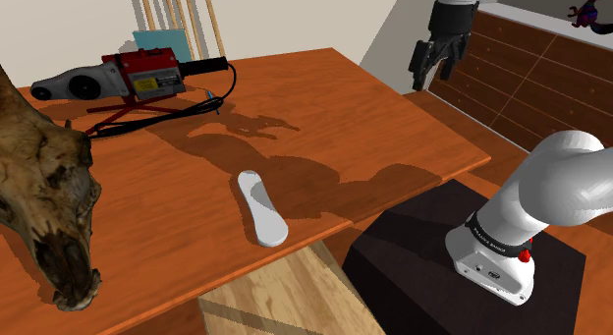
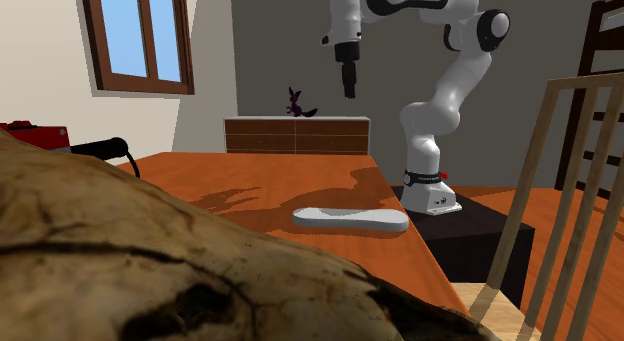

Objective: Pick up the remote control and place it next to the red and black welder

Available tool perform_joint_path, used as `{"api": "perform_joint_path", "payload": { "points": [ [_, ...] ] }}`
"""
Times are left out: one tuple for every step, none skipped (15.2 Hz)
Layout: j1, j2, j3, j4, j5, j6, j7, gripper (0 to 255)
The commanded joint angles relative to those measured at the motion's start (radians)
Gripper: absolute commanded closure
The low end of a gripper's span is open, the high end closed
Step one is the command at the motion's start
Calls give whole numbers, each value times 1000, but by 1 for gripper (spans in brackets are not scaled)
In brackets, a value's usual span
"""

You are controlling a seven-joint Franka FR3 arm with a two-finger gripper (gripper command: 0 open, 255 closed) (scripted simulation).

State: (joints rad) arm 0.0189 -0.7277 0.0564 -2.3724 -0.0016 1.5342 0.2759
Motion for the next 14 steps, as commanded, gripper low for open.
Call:
{"api": "perform_joint_path", "payload": {
  "points": [
    [15, 21, 41, -14, 33, 41, 52, 0],
    [22, 31, 60, -21, 48, 61, 75, 0],
    [29, 43, 80, -26, 62, 81, 98, 0],
    [36, 57, 99, -31, 76, 102, 121, 0],
    [42, 72, 119, -33, 89, 124, 145, 0],
    [49, 88, 138, -35, 101, 145, 168, 0],
    [55, 106, 158, -35, 112, 167, 190, 0],
    [60, 125, 178, -34, 123, 189, 213, 0],
    [65, 146, 198, -32, 133, 211, 236, 0],
    [70, 167, 218, -28, 141, 233, 259, 0],
    [75, 190, 237, -23, 148, 255, 283, 0],
    [79, 214, 257, -16, 154, 277, 306, 0],
    [82, 240, 277, -9, 159, 299, 330, 0],
    [85, 266, 296, 0, 163, 321, 353, 0]
  ]
}}
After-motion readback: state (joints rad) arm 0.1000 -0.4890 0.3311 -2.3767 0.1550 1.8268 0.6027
